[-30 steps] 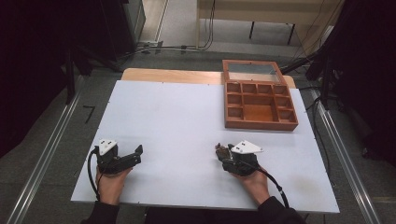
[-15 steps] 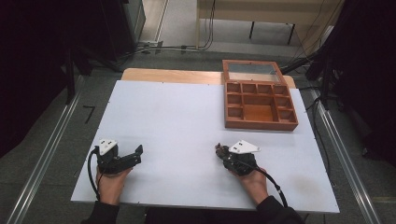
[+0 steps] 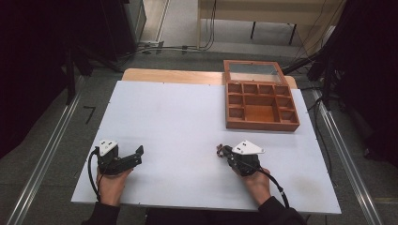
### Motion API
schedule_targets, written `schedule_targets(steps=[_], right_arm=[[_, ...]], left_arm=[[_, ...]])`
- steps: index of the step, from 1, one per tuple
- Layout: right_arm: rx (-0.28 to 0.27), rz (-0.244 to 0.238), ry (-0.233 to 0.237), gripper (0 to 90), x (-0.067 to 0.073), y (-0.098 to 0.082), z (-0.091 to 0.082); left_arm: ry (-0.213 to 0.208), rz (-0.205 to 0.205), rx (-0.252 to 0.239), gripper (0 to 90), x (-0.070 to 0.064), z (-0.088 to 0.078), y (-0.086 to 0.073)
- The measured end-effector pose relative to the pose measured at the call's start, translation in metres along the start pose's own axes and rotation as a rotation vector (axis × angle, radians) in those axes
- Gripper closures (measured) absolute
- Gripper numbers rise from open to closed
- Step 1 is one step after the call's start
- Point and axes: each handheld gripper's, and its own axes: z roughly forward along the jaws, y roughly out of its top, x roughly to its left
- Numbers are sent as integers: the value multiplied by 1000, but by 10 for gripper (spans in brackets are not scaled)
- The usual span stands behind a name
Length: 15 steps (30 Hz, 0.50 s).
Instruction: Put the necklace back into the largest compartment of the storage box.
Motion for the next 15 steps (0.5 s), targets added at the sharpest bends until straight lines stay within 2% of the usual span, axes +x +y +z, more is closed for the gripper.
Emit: schedule_targets(steps=[6,15], right_arm=[[-13,27,-23,834,-11,3,-7],[-33,61,0,835,-18,6,-16]], left_arm=[[-2,-2,-1,44,0,0,0],[-1,-5,-3,44,0,0,0]])
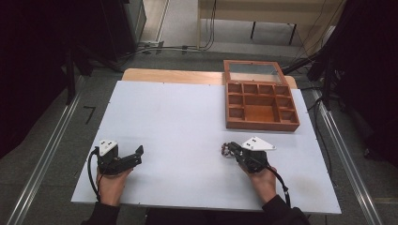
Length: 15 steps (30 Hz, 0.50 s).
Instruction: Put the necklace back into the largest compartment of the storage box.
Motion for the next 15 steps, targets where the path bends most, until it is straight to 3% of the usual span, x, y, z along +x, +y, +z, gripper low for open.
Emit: schedule_targets(steps=[15], right_arm=[[-32,49,-7,835,-21,9,-19]], left_arm=[[-2,4,2,44,0,0,0]])
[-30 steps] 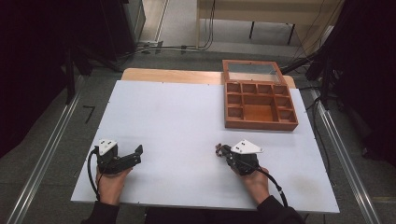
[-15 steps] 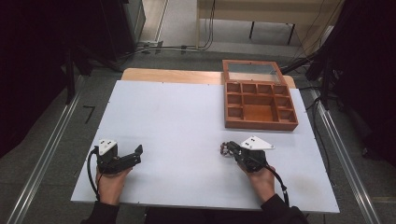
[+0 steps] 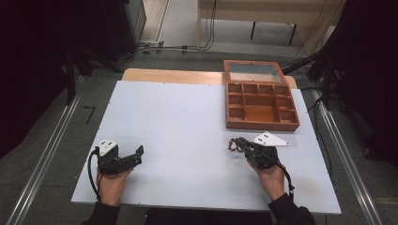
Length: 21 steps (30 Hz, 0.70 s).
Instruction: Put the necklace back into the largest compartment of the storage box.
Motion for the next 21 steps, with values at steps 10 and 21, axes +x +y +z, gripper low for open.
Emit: schedule_targets(steps=[10,21], right_arm=[[1,19,-11,835,-8,5,-4],[-19,49,-29,835,-25,12,-10]], left_arm=[[-1,-1,-1,44,0,0,0],[1,0,-1,44,-1,0,0]])
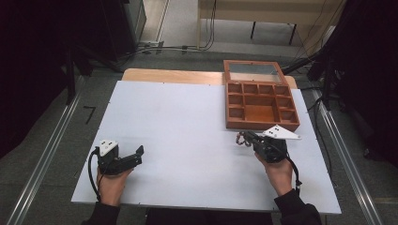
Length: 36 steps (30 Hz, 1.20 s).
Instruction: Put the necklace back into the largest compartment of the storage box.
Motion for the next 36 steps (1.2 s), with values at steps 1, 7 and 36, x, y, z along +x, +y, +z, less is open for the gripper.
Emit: schedule_targets(steps=[1,7,36], right_arm=[[-2,3,-2,835,-1,1,0],[2,14,-14,835,-9,5,1],[-23,54,-93,835,-41,31,-4]], left_arm=[[1,0,1,45,0,0,0],[-1,-1,0,45,0,0,0],[-4,-8,2,45,1,1,0]])
